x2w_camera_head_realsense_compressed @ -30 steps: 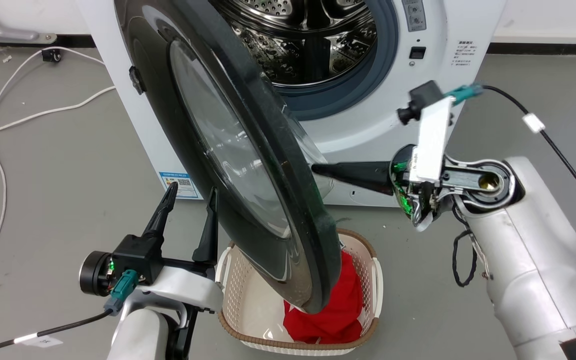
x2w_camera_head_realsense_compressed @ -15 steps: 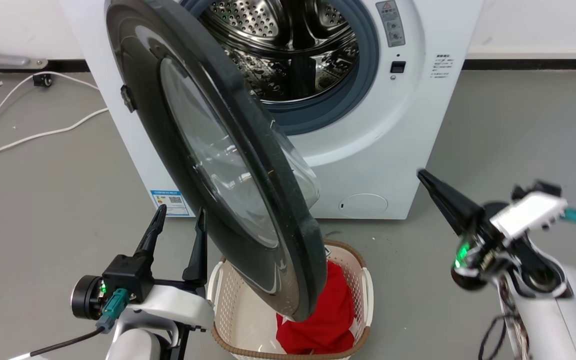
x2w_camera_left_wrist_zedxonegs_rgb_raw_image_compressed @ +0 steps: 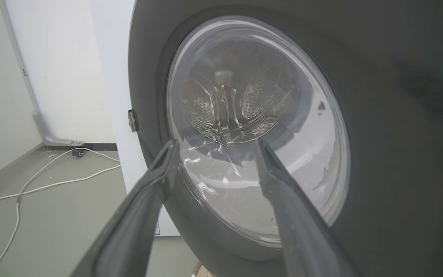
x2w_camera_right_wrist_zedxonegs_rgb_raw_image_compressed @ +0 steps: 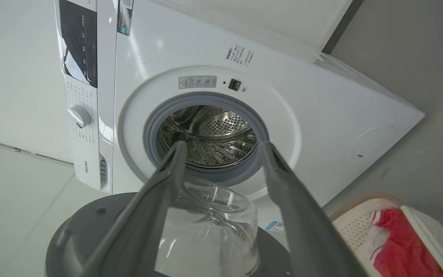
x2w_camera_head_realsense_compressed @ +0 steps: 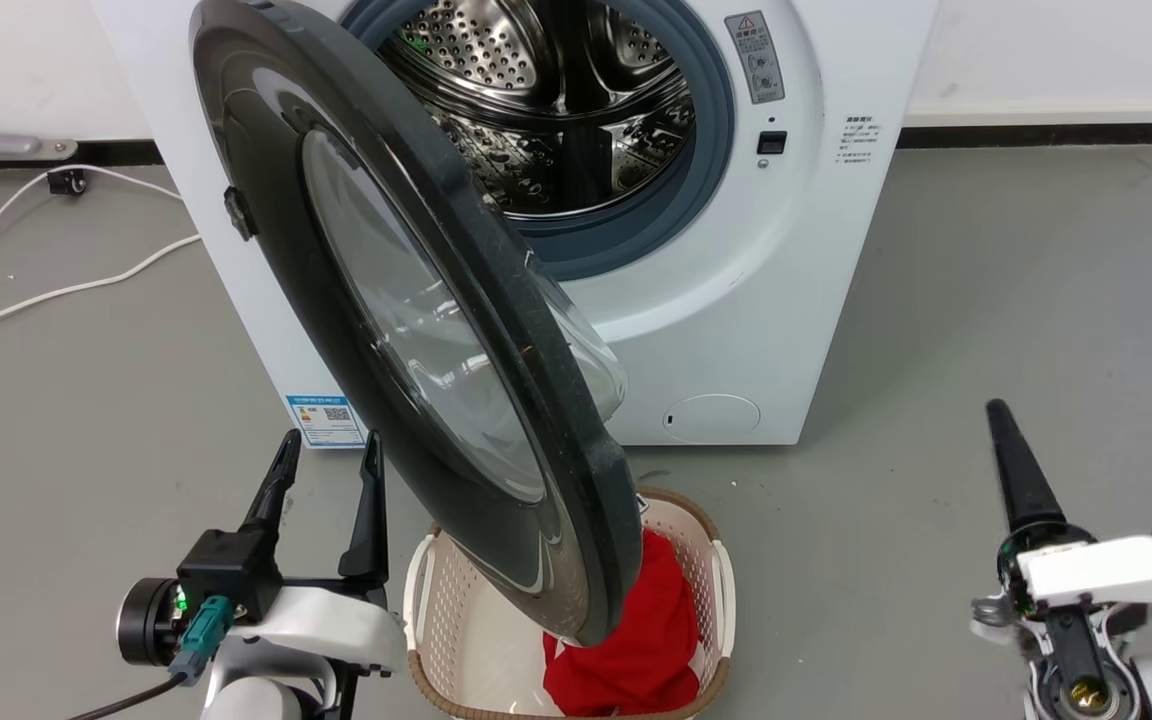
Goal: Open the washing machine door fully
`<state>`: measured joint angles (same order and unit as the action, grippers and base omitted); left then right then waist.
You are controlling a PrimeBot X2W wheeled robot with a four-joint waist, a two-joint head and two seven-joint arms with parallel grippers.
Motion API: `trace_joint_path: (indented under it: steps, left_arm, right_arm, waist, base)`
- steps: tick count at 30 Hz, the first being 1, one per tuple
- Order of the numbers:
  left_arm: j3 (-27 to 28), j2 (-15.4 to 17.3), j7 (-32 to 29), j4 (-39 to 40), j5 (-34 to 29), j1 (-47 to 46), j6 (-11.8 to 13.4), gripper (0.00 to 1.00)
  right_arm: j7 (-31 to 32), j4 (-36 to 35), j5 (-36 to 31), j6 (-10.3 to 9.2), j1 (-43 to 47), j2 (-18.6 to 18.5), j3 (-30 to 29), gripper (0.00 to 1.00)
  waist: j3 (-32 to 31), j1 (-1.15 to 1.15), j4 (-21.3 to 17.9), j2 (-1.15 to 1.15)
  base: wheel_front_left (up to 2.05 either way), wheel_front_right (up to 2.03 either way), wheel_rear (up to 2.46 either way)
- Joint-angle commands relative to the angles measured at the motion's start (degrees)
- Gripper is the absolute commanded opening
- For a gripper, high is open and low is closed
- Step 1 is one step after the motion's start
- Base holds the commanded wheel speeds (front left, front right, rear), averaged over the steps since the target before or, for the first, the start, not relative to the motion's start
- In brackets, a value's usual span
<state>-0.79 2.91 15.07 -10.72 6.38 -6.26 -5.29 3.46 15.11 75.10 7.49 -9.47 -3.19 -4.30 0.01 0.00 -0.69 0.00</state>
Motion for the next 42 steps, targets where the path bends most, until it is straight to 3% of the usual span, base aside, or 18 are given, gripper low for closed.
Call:
trace_joint_path:
  steps: [1,6,14,19,22,42]
  left_arm:
    - [0.35,-0.04,0.15,0.16,-0.05,0.50,0.28,1.00]
    - [0.94,-0.03,0.15,0.14,-0.30,0.39,0.23,1.00]
    - [1.85,-0.02,0.15,0.37,-0.69,-0.61,0.10,1.00]
    - [2.09,-0.01,0.15,0.52,-1.12,-0.81,-0.11,1.00]
    - [2.21,-0.01,0.15,0.63,-1.26,-0.79,-0.02,1.00]
    - [2.10,-0.02,0.15,0.79,-2.09,-0.83,-0.62,1.00]
  right_arm:
    - [-5.95,-1.13,-7.27,0.00,1.77,-1.08,0.98,1.00]
    - [-16.74,-2.01,-29.60,0.00,2.85,-2.81,1.87,1.00]
    - [-18.57,-11.63,-63.61,-0.01,3.65,-0.77,-1.82,1.00]
    - [-18.36,-16.48,-73.90,-0.02,7.02,0.21,-0.32,1.00]
    - [-17.96,-16.70,-76.20,-0.02,9.30,0.35,1.08,1.00]
    - [-18.47,-10.96,-71.98,-0.02,9.27,0.40,1.78,1.00]
  waist:
    - [-0.11,0.00,-0.16,0.00]
    - [-0.05,0.00,-0.78,0.00]
    - [0.21,0.00,-1.13,0.00]
    - [0.32,0.00,-0.96,0.00]
    - [0.42,0.00,-0.95,0.00]
    - [0.80,0.00,-0.83,0.00]
  base:
    - [0.00,0.00,0.00]
    - [0.00,0.00,0.00]
    - [0.00,0.00,0.00]
    - [0.00,0.00,0.00]
    - [0.00,0.00,0.00]
    - [0.00,0.00,0.00]
